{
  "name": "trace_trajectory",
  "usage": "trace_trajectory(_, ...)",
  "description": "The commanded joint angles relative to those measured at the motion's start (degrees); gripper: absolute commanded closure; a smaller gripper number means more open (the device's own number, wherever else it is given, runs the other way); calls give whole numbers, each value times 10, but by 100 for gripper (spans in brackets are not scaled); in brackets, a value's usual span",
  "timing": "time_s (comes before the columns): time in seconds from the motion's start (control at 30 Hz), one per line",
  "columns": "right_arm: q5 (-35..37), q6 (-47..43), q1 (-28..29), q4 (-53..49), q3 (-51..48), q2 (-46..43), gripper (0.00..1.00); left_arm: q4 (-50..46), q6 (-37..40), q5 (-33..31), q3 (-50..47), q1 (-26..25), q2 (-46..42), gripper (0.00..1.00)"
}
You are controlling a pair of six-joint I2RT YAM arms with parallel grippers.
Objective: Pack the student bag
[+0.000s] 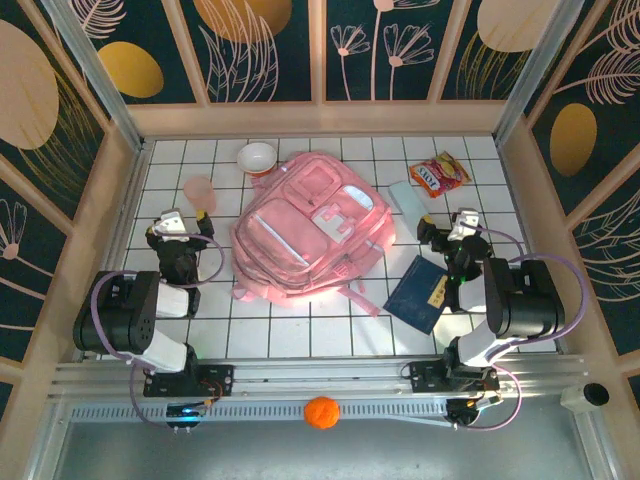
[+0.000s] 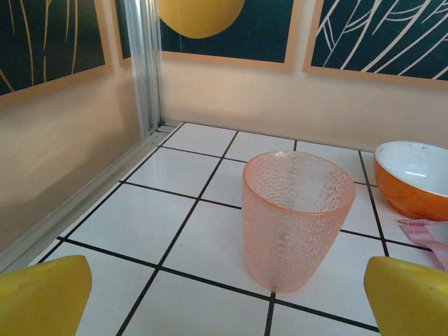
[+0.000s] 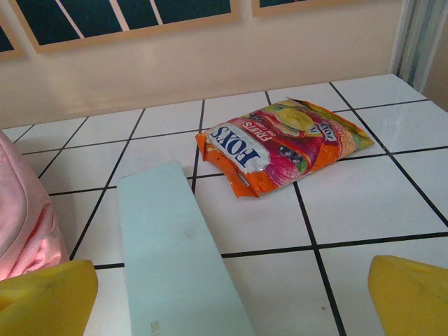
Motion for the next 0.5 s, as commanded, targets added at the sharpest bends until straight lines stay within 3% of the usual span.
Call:
trace_trajectory(0.0, 8, 4, -1, 30, 5, 1, 1, 5, -5, 9, -1, 1, -4, 1)
trace_trajectory(0.47, 8, 4, -1, 30, 5, 1, 1, 5, -5, 10, 0, 1, -4, 1)
